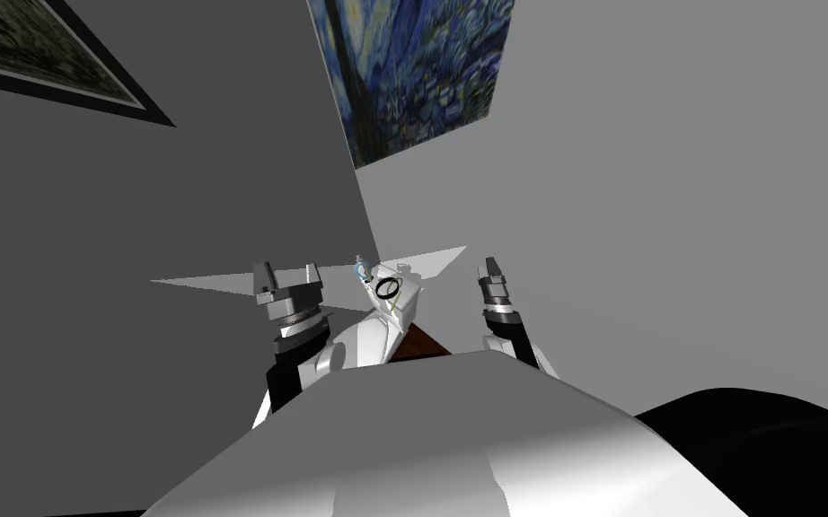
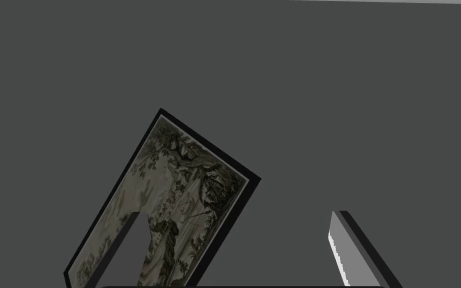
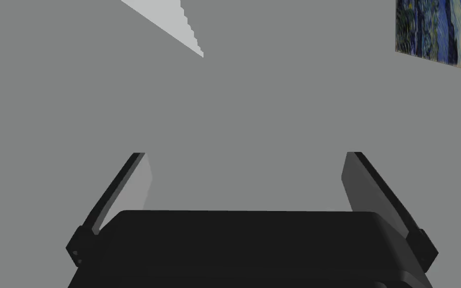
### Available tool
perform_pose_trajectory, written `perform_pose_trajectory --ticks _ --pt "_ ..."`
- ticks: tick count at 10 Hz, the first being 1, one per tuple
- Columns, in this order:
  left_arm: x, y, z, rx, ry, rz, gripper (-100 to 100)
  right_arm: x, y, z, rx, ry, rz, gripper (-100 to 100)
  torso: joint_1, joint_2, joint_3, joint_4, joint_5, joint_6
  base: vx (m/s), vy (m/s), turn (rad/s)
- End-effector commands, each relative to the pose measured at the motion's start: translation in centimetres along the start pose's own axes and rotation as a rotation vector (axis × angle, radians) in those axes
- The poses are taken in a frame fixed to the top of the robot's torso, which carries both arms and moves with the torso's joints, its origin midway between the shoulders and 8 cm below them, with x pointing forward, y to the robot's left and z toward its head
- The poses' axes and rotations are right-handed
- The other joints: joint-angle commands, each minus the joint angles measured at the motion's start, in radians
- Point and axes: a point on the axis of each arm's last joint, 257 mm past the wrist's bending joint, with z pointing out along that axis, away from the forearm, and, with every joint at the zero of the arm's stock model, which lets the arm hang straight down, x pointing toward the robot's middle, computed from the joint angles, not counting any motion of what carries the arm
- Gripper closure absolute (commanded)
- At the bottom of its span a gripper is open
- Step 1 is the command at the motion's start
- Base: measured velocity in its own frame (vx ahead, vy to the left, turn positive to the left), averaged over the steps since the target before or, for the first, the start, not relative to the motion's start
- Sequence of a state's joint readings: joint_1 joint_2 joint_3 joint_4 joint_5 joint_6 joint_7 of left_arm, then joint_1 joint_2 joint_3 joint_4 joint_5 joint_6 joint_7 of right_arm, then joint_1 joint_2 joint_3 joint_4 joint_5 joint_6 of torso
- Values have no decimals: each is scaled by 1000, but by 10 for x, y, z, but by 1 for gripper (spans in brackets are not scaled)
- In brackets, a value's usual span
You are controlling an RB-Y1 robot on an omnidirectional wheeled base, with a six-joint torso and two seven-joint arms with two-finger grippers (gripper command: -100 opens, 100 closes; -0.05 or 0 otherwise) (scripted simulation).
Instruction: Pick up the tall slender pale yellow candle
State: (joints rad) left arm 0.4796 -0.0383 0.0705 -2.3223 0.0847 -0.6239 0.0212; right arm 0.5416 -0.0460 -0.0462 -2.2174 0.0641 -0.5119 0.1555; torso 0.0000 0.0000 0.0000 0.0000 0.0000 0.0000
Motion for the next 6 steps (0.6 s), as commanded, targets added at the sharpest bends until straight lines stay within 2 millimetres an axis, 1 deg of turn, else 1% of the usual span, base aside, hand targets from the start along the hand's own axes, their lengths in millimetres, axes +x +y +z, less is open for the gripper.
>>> perform_pose_trajectory --ticks 1,3,6 --pt "4 5 -1 -13 32 7 -100 0 0 0 0 0 0 0 0 0 0 0 0 0 -11 -8 8" --pt "10 17 -5 -40 79 18 -100 0 0 0 0 0 0 0 -1 1 1 0 0 0 -32 -24 14" --pt "15 44 -17 -103 135 36 -100 0 0 0 0 0 0 0 -3 4 2 1 -1 0 -64 -44 27"
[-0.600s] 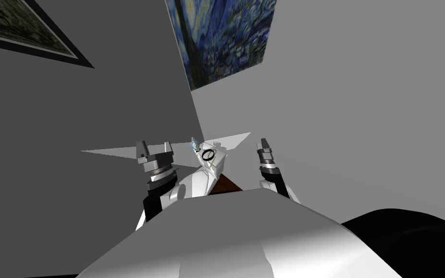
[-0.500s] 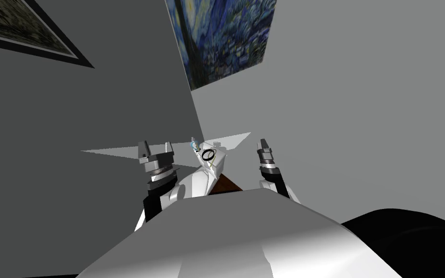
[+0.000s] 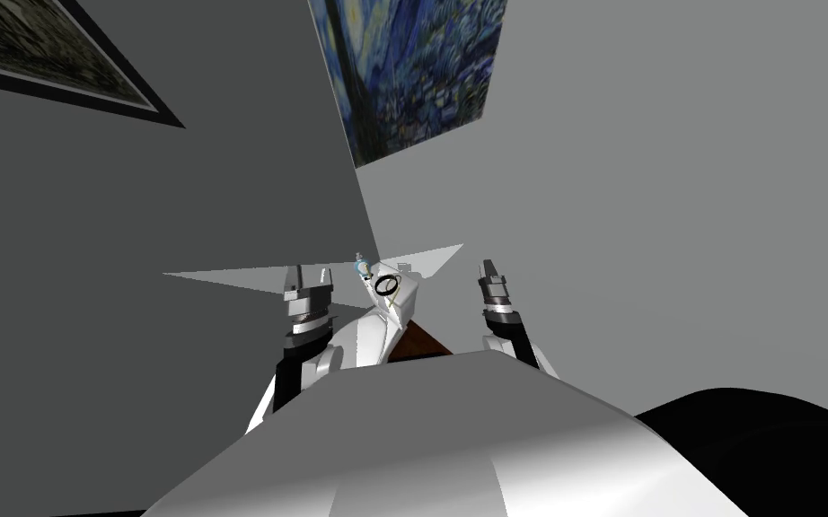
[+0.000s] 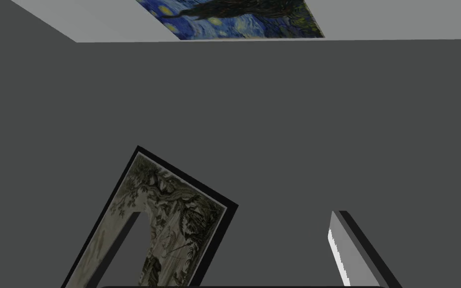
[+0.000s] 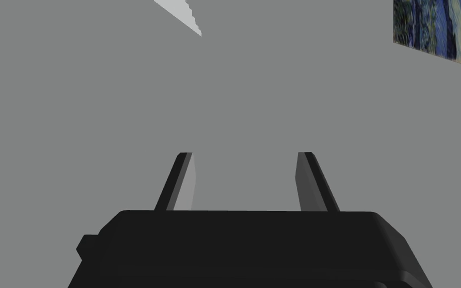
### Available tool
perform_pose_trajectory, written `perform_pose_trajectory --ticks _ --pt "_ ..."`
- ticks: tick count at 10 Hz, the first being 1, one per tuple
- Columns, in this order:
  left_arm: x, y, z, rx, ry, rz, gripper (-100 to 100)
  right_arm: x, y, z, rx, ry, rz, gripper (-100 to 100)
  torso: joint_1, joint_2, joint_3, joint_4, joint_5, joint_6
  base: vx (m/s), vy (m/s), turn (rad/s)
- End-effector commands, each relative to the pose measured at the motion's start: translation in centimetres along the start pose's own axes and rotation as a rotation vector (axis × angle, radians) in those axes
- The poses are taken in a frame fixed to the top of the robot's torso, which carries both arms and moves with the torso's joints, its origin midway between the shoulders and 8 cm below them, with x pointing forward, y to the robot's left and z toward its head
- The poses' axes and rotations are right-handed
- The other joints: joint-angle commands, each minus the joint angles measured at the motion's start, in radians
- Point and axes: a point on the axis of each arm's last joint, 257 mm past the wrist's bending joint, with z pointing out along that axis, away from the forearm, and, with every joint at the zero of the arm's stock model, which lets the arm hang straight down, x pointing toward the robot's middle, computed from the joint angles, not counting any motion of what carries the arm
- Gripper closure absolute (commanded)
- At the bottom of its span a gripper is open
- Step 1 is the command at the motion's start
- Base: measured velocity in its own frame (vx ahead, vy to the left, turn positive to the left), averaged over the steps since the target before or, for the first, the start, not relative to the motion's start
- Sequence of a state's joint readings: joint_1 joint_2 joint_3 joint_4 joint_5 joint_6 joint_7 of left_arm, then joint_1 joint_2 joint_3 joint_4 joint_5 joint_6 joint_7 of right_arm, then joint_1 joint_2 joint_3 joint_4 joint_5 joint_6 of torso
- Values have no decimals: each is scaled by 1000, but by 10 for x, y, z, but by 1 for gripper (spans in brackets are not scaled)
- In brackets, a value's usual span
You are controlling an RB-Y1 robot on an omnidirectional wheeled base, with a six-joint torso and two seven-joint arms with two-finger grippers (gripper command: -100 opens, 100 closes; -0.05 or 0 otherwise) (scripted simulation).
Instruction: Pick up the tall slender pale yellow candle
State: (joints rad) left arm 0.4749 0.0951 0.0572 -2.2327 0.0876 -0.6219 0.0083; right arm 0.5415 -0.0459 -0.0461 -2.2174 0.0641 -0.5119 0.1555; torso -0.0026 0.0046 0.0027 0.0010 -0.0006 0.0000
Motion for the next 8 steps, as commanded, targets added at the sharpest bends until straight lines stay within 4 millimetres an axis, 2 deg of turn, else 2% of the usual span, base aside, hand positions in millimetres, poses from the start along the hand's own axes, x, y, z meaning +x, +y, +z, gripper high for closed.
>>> perform_pose_trajectory --ticks 1,8 --pt "3 17 -7 -40 24 8 -100 0 0 0 0 0 0 0 0 0 0 0 0 0 -84 -58 41" --pt "8 104 -55 -248 66 28 -100 0 0 0 0 0 0 0 -3 1 1 0 -1 0 -96 -79 39"
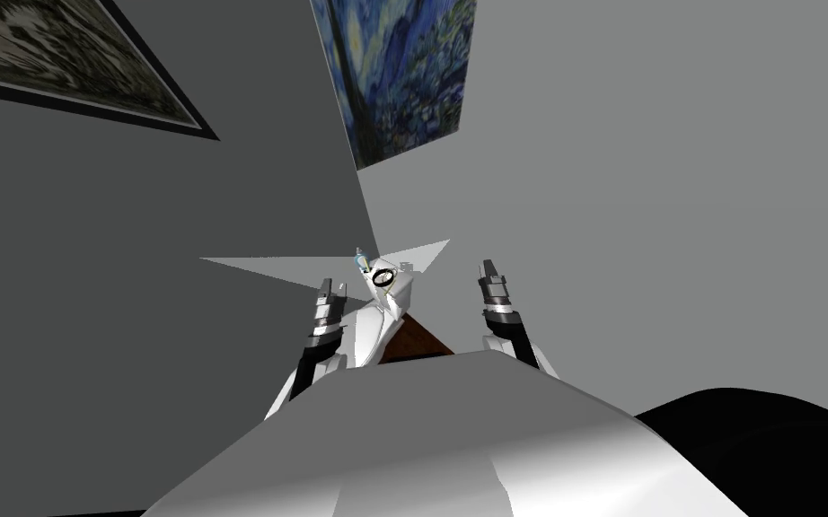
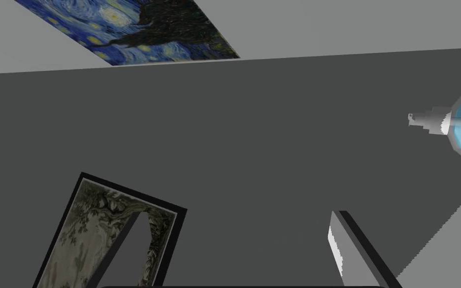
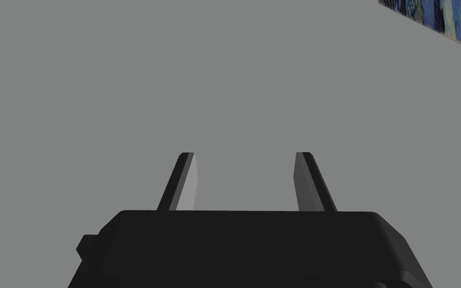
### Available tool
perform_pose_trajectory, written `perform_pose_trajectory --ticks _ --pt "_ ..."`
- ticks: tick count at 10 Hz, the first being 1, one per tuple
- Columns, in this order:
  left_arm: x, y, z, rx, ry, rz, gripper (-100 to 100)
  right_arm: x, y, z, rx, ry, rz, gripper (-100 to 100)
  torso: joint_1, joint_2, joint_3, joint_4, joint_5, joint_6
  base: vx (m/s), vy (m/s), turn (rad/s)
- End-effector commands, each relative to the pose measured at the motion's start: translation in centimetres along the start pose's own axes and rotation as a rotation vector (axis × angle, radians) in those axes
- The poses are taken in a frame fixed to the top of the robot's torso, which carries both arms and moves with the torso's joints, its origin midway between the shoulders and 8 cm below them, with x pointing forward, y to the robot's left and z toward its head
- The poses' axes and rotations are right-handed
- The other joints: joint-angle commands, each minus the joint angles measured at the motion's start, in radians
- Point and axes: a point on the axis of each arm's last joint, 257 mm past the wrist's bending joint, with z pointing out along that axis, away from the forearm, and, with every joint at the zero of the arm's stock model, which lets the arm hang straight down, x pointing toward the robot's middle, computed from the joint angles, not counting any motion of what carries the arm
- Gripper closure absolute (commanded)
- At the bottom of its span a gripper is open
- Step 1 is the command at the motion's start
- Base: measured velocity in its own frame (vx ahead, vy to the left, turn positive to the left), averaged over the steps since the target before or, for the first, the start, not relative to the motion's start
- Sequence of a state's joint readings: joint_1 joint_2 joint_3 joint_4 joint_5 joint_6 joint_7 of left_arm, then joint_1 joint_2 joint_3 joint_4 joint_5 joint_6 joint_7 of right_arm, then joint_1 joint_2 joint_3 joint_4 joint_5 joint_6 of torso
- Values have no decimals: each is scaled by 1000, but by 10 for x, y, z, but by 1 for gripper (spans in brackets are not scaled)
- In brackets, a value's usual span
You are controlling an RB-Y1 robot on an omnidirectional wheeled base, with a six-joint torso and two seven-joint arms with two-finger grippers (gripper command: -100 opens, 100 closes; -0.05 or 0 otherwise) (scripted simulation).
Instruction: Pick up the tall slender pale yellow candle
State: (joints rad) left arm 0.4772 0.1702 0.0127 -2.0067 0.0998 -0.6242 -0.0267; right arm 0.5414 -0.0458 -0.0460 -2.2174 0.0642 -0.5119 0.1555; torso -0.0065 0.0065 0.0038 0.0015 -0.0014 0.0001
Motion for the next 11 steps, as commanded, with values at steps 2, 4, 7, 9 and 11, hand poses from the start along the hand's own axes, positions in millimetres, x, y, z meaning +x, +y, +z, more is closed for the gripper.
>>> perform_pose_trajectory --ticks 2,4,7,9,11 --pt "5 36 -13 -82 8 4 -100 0 0 0 0 0 0 0 1 0 0 0 0 0 -87 -65 18" --pt "10 63 -25 -140 16 7 -100 0 0 0 0 0 0 0 2 -1 -1 0 0 0 -75 -61 -2" --pt "12 81 -35 -183 20 9 -100 0 0 0 0 0 0 0 5 -5 -2 -1 1 0 -28 -17 -8" --pt "19 107 -47 -239 32 12 -100 0 0 0 0 0 0 0 6 -6 -3 -1 1 0 -18 -13 -31" --pt "23 120 -55 -271 38 14 -100 0 0 0 0 0 0 0 6 -6 -3 -1 1 0 -13 -8 -30"
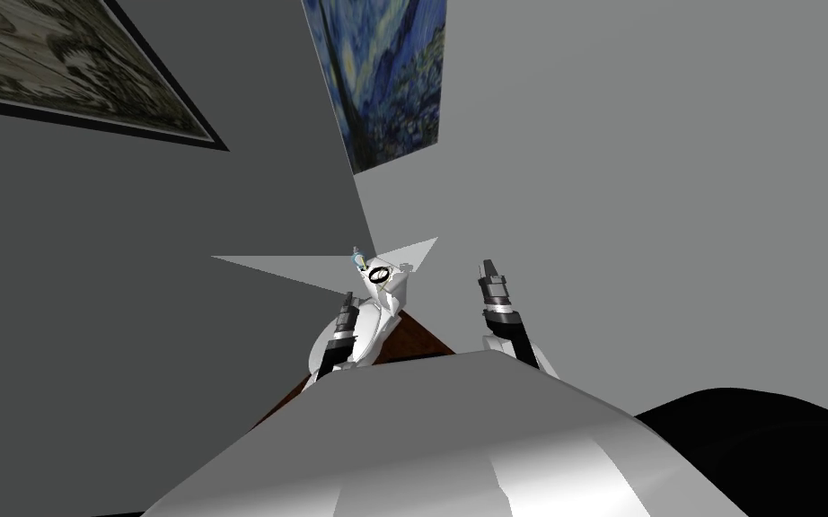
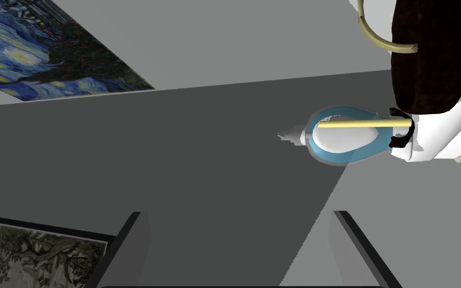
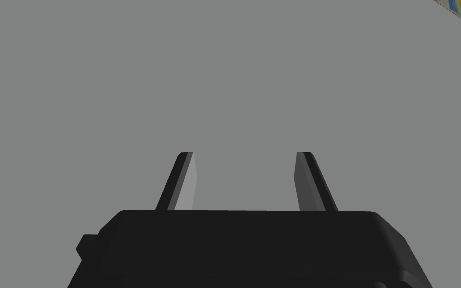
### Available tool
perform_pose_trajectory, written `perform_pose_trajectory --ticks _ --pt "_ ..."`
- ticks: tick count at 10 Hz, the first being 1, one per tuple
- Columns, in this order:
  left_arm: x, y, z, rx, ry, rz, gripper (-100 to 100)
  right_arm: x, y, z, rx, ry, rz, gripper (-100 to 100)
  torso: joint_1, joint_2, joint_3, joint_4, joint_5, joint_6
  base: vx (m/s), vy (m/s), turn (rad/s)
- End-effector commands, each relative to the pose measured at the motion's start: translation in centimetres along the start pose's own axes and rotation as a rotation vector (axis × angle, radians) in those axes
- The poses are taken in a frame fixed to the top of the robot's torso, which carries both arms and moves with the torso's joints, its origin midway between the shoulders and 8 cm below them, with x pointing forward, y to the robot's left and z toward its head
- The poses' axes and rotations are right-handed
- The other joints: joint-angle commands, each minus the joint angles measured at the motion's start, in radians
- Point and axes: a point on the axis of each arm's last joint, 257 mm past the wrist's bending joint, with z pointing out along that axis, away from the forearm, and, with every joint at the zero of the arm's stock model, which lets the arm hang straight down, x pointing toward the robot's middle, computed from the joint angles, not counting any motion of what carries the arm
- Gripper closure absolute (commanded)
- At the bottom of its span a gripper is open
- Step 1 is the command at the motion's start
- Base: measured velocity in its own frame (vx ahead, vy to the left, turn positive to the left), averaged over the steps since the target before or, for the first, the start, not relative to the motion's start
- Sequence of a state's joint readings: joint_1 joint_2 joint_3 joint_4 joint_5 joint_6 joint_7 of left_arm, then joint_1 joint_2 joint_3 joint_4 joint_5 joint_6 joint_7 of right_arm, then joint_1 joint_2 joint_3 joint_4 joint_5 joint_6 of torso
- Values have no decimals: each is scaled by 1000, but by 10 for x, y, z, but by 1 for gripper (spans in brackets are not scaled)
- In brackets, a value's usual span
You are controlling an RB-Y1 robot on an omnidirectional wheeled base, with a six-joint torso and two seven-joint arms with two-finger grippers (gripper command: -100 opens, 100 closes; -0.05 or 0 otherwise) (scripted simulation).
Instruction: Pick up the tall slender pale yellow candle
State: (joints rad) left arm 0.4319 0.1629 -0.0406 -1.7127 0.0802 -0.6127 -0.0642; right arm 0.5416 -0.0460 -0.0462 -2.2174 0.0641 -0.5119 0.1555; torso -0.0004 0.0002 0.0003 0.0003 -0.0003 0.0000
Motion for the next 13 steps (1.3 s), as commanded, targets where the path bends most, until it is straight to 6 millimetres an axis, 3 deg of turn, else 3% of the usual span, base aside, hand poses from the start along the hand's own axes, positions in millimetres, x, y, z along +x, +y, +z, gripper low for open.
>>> perform_pose_trajectory --ticks 1,7,13 --pt "3 15 -6 -34 9 2 -100 0 0 0 0 0 0 0 0 0 0 0 0 0 0 1 -42" --pt "27 69 -19 -142 55 17 -100 0 0 0 0 0 0 0 2 -3 -2 -1 0 0 25 24 -73" --pt "58 111 -27 -225 111 25 -100 0 0 0 0 0 0 0 5 -5 -3 -1 1 0 65 67 -108"
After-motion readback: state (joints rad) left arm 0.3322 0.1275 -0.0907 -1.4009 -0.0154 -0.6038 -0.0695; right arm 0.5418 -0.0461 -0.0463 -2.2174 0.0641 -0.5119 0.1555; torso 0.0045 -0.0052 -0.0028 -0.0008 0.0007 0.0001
